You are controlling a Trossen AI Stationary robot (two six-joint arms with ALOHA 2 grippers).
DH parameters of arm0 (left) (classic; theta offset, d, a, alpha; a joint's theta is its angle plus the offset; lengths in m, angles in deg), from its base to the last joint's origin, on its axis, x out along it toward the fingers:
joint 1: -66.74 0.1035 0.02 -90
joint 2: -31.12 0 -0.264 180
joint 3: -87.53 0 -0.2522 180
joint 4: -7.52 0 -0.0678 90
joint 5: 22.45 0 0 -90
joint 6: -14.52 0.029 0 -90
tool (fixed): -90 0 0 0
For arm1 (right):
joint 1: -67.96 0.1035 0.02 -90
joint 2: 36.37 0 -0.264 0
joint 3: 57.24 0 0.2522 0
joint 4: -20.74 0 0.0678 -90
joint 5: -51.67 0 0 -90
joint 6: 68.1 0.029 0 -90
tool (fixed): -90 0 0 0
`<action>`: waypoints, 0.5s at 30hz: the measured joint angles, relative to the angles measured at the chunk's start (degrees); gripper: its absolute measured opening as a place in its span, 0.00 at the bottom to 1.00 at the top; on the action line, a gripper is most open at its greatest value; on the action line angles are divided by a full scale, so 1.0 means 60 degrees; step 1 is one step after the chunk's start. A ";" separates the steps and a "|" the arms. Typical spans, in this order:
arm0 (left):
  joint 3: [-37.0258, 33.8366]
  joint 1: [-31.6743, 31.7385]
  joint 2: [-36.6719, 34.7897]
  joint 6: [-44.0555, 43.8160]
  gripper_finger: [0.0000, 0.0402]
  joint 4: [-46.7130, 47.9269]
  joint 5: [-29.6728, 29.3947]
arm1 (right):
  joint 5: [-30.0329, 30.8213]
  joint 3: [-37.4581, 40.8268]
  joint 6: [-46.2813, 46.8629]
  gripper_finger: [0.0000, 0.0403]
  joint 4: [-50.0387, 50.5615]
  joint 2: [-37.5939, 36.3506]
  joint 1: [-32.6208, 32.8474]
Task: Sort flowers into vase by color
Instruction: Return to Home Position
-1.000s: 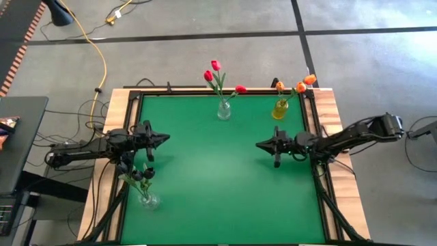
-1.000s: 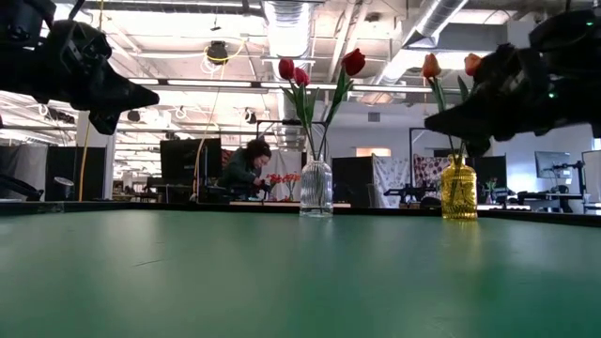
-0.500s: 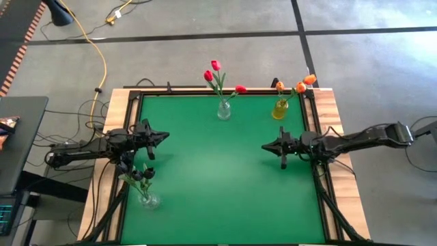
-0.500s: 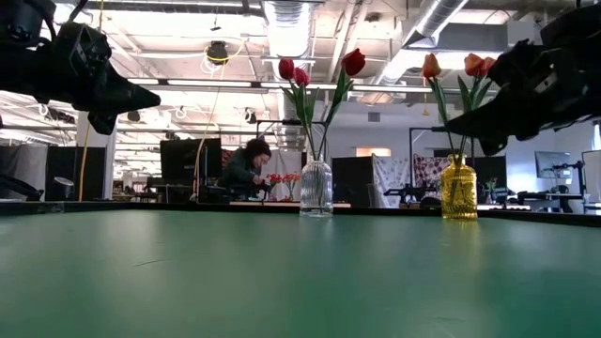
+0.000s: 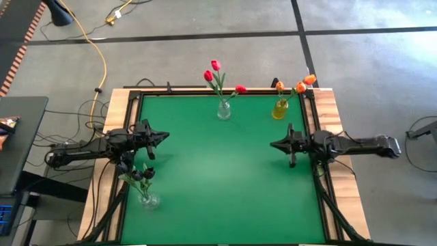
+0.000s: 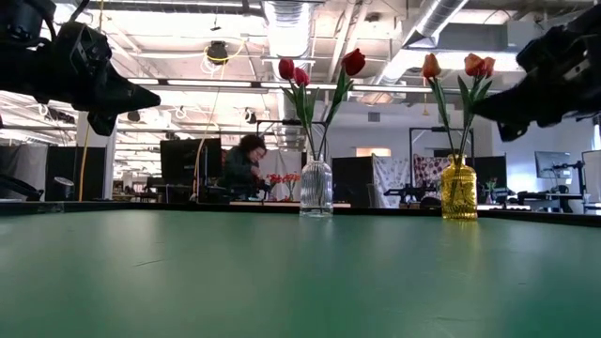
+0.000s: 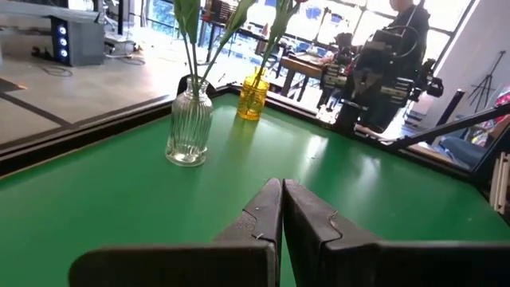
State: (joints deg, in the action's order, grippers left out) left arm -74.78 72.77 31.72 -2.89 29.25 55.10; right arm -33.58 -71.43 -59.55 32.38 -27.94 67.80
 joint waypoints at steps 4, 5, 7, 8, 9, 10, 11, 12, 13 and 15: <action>0.0000 0.0002 0.0000 -0.0010 0.00 -0.0001 0.0000 | 0.0102 0.0000 -0.0547 0.05 0.0034 -0.0593 -0.0004; 0.0000 0.0000 0.0000 -0.0010 0.00 0.0000 0.0004 | 0.0133 0.0000 -0.0649 0.05 0.0041 -0.0643 -0.0004; 0.0000 0.0002 0.0000 -0.0015 0.00 -0.0001 0.0002 | 0.0213 0.0000 -0.0649 0.07 0.0040 -0.0668 -0.0004; 0.0000 0.0000 0.0000 -0.0020 0.00 -0.0001 0.0002 | 0.0247 0.0000 -0.0623 0.07 0.0042 -0.0664 -0.0004; 0.0000 0.0002 0.0000 -0.0025 0.00 -0.0001 0.0003 | 0.0251 0.0000 -0.0631 0.08 0.0048 -0.0661 -0.0004; 0.0000 0.0002 0.0000 -0.0028 0.00 -0.0001 0.0004 | 0.0242 0.0000 -0.0704 0.09 0.0055 -0.0657 -0.0004; 0.0000 0.0001 0.0000 -0.0030 0.00 -0.0001 0.0004 | 0.0238 0.0000 -0.0739 0.10 0.0061 -0.0657 -0.0004; 0.0000 0.0002 0.0000 -0.0032 0.00 -0.0001 0.0003 | 0.0238 0.0000 -0.0730 0.10 0.0054 -0.0654 -0.0004; 0.0000 0.0000 0.0000 -0.0030 0.00 -0.0001 0.0004 | 0.0236 0.0000 -0.0705 0.11 0.0048 -0.0654 -0.0004; -0.0001 0.0002 0.0000 -0.0032 0.00 -0.0001 0.0004 | 0.0235 0.0000 -0.0681 0.11 0.0041 -0.0654 -0.0004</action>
State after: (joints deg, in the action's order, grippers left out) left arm -74.79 72.79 31.72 -3.08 29.25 55.13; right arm -32.17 -71.43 -63.63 32.62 -31.86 67.78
